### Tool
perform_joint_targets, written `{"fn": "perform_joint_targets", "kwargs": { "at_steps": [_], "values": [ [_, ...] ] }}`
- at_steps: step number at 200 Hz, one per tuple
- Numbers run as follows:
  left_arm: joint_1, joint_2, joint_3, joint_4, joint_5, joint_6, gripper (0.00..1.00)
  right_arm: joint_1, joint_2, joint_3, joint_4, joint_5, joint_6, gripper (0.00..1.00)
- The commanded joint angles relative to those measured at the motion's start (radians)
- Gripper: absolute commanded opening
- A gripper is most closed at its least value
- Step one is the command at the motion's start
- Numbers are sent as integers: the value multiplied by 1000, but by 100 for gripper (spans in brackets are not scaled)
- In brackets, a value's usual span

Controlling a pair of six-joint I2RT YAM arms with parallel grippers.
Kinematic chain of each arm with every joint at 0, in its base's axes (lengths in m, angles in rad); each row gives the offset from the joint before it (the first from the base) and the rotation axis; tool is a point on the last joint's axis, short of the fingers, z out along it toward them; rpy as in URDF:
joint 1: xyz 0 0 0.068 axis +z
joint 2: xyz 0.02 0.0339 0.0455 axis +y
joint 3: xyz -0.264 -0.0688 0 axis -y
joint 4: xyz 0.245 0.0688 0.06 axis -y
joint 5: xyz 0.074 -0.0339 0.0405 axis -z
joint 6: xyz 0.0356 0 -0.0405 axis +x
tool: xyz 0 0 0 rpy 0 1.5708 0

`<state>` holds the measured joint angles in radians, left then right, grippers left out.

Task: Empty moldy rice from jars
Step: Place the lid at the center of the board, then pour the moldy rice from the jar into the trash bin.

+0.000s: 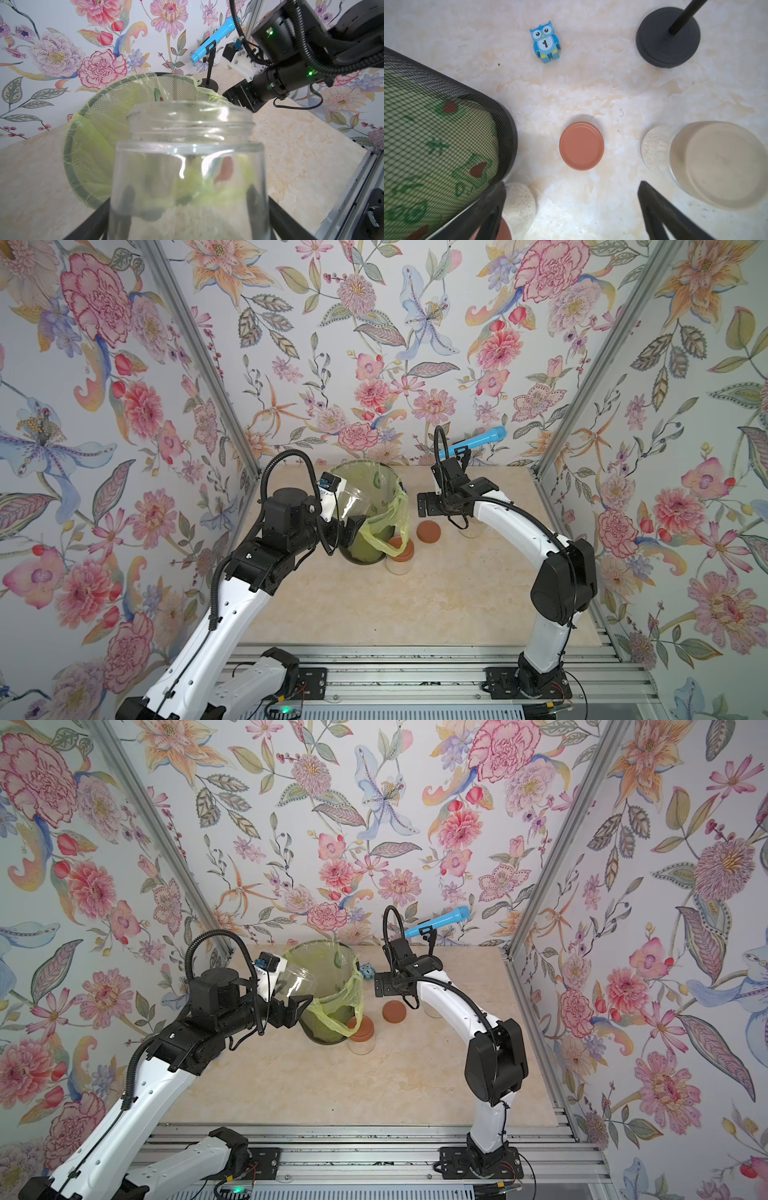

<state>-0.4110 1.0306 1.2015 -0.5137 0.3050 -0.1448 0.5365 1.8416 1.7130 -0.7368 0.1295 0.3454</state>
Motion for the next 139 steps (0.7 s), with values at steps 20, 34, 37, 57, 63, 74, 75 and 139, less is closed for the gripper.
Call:
{"fn": "perform_joint_targets", "kwargs": {
  "at_steps": [20,34,37,57,63,74,75,139],
  "values": [
    [9,27,92,6,-3,33,0,5,-66,131,-134,-52,57,100],
    [9,40,113,-14,1,36,0,5,-68,178,-158,-83,72,100],
    [9,42,117,-19,2,36,0,5,-67,186,-163,-91,75,100],
    [9,57,147,-39,5,37,0,5,-70,250,-193,-143,105,100],
    [9,62,156,-44,4,36,0,5,-70,267,-199,-161,114,100],
    [10,74,170,-56,3,33,0,9,-73,293,-205,-195,132,100],
    [10,75,172,-58,4,32,0,8,-72,296,-205,-199,133,100],
    [10,150,251,-114,-5,-20,0,49,-15,469,-212,-406,240,100]
  ]
}}
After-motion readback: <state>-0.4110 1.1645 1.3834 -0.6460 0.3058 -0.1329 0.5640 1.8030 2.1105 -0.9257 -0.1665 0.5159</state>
